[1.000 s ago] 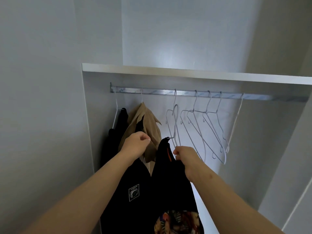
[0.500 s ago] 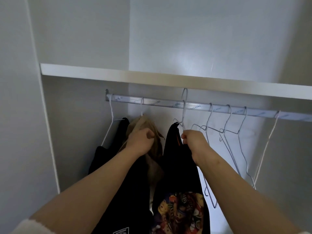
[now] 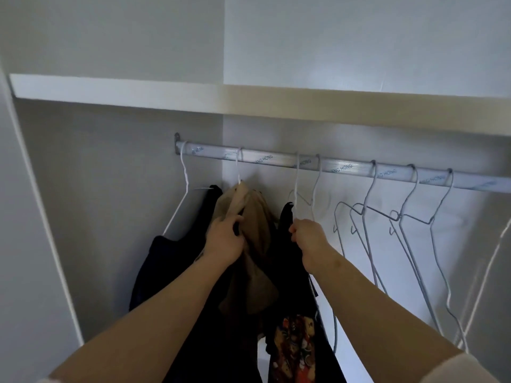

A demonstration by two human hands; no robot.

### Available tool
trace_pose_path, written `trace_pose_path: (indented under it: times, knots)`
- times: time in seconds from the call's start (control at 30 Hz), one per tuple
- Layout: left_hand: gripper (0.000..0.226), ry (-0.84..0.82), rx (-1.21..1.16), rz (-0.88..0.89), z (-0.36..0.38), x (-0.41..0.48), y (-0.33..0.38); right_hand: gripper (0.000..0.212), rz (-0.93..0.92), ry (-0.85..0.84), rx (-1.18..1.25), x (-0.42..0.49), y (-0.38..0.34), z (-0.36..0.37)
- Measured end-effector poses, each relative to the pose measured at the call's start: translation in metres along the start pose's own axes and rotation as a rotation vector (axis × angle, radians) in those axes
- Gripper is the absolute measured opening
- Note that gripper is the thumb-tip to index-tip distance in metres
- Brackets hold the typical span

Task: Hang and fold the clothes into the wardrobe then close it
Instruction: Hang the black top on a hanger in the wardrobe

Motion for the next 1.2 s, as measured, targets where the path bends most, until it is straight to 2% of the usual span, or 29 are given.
trace_pose_path:
  times: [0.07, 0.13, 0.23, 0.3, 0.37, 0.53, 0.67, 0.87, 1.0, 1.1, 1.2]
  knots:
    - [0.039, -0.012, -0.099, 0.003, -0.001, 0.0, -0.008, 0.025, -0.003, -0.011, 0.069, 0.003, 0.004, 0.008]
    - [0.05, -0.051, -0.177, -0.015, 0.0, 0.001, -0.019, 0.022, -0.004, 0.001, 0.101, 0.006, 0.006, 0.014]
    - [0.064, -0.06, -0.474, -0.116, -0.001, -0.001, -0.033, 0.025, -0.037, 0.022, 0.124, 0.01, 0.006, 0.021]
    - [0.065, -0.025, -0.619, -0.169, -0.009, -0.003, -0.039, 0.029, -0.007, -0.013, 0.222, 0.009, 0.009, 0.033]
    - [0.063, -0.03, -0.662, -0.204, -0.011, -0.003, -0.043, 0.03, -0.019, -0.028, 0.223, 0.008, 0.01, 0.043]
    - [0.062, -0.041, -0.672, -0.229, -0.016, -0.001, -0.05, 0.029, -0.094, 0.002, 0.17, 0.007, 0.008, 0.059]
    - [0.055, -0.066, -0.546, -0.18, -0.018, -0.008, -0.046, 0.03, -0.159, 0.073, 0.129, 0.008, 0.01, 0.058]
    - [0.044, -0.128, -0.418, -0.16, -0.025, -0.036, -0.045, 0.024, -0.282, 0.135, -0.122, -0.011, 0.016, 0.05]
    - [0.031, -0.125, -0.388, -0.12, -0.037, -0.06, -0.039, 0.009, -0.263, 0.173, -0.082, -0.043, 0.028, 0.048]
    - [0.026, -0.136, -0.4, -0.115, -0.044, -0.082, -0.038, 0.026, -0.214, 0.191, 0.016, -0.08, 0.04, 0.048]
    - [0.03, -0.139, -0.46, -0.138, -0.045, -0.113, -0.045, 0.022, -0.174, 0.226, 0.075, -0.124, 0.062, 0.043]
Point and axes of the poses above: each hand's wrist, its own x-axis towards the middle knuckle, its own z-axis out of the palm, y = z × x, the point moved 8 cm from there along x, towards the middle knuckle, and after that the axes turned 5 degrees about -z, right-handed, at the moved point
